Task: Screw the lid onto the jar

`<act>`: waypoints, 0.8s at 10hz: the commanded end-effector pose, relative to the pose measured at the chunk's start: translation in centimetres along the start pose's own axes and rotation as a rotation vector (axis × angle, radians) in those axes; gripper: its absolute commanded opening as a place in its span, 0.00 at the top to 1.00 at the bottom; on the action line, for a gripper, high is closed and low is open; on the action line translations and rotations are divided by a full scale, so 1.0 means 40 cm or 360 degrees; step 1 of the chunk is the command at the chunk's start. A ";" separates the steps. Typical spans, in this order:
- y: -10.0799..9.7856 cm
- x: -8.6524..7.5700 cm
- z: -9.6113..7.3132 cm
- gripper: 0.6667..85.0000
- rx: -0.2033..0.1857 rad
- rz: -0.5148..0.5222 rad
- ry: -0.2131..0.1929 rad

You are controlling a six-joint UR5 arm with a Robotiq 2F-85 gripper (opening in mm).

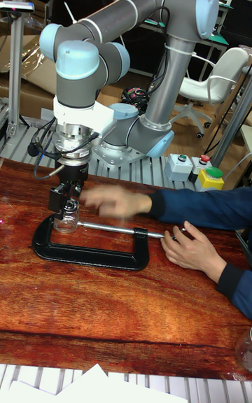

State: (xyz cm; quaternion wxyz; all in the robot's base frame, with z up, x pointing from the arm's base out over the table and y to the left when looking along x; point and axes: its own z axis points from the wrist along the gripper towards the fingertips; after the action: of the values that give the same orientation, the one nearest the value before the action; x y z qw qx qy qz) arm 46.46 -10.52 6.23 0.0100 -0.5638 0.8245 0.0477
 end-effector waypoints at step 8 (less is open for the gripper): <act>0.024 0.005 -0.070 0.12 -0.0079 -0.0006 -0.0021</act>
State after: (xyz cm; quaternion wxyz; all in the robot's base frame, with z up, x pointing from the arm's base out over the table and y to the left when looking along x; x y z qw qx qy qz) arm 45.57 -10.51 8.30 -0.0011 -0.5642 0.8230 0.0660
